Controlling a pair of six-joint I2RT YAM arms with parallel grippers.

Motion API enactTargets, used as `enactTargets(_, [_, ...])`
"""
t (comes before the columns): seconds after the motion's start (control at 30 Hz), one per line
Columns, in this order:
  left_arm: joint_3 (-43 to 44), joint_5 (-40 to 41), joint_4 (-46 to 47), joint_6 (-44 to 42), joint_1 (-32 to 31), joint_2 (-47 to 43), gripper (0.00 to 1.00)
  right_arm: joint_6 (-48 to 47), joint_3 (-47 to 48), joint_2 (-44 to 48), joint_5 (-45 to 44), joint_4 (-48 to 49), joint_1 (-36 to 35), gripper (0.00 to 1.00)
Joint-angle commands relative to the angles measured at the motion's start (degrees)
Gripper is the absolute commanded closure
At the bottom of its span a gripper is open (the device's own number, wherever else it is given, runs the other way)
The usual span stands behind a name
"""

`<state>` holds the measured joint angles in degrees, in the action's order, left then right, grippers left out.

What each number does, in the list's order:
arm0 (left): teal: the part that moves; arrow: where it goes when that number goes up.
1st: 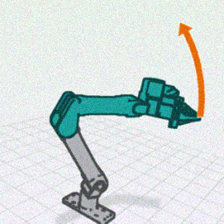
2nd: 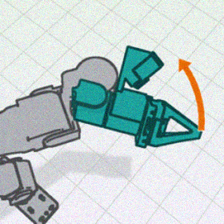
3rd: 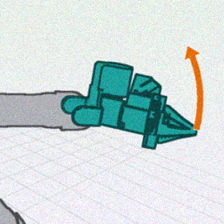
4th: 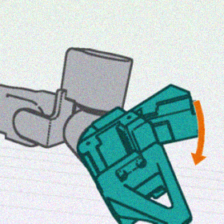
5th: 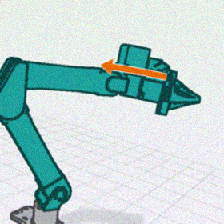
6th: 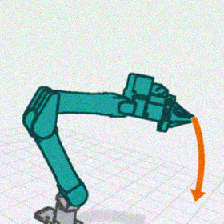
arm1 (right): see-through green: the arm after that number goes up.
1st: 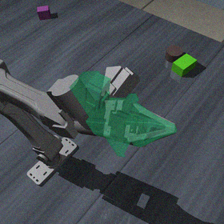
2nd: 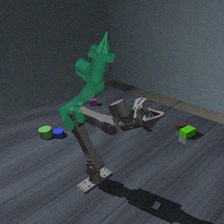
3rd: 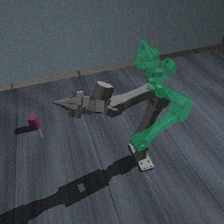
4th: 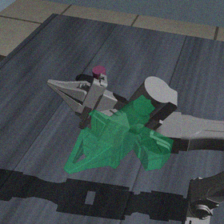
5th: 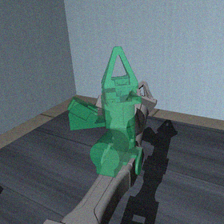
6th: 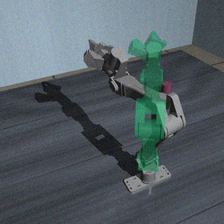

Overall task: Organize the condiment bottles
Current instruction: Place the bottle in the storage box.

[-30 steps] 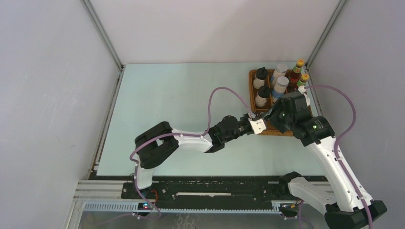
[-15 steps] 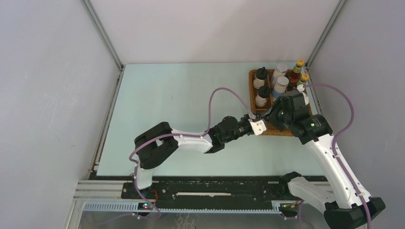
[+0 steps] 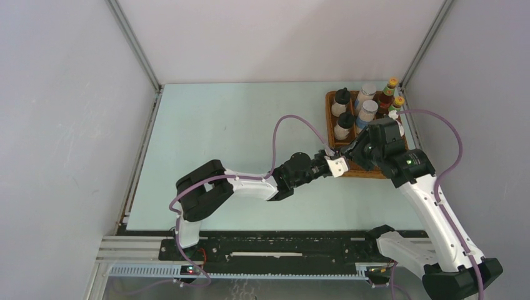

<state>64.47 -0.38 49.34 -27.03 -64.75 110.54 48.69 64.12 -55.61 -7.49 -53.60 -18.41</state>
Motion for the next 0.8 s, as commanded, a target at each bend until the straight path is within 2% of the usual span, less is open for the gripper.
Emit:
enactTargets(0.0, [-1.5, -0.4, 5.4, -1.5, -0.3, -3.9, 1.00, -1.2, -0.4, -0.3, -1.2, 2.3, 0.9, 0.65])
enactTargets(0.07, [-1.6, -0.2, 5.4, -1.5, -0.3, -4.0, 1.00, -1.4, -0.8, -0.3, -0.6, 2.8, 1.1, 0.75])
enactTargets(0.17, [-1.6, 0.2, 5.6, -1.2, -0.4, -3.9, 1.00, -1.6, -1.3, -0.4, 0.3, 3.2, 1.4, 0.97])
enactTargets(0.2, [-1.7, 1.0, 5.7, -1.2, -0.4, -3.8, 1.00, -1.6, -1.4, -0.4, 0.6, 3.3, 1.4, 1.00])
enactTargets(0.3, [-1.8, 4.2, 6.8, -0.8, -0.8, -3.4, 0.99, -1.6, -1.5, -0.3, 0.9, 3.5, 1.5, 1.00])
enactTargets(0.5, [-2.1, 6.7, 8.4, -0.6, -1.3, -3.0, 0.88, -1.9, -1.6, -0.1, 1.3, 4.1, 1.5, 1.00])
enactTargets(0.6, [-1.9, 7.2, 8.3, 0.0, -1.3, -3.0, 0.76, -2.1, -1.6, 0.0, 1.4, 4.3, 1.5, 1.00])
enactTargets(0.77, [-1.9, 6.9, 7.4, -0.3, -1.4, -3.2, 0.50, -2.4, -1.7, 0.5, 1.7, 5.0, 1.5, 1.00])
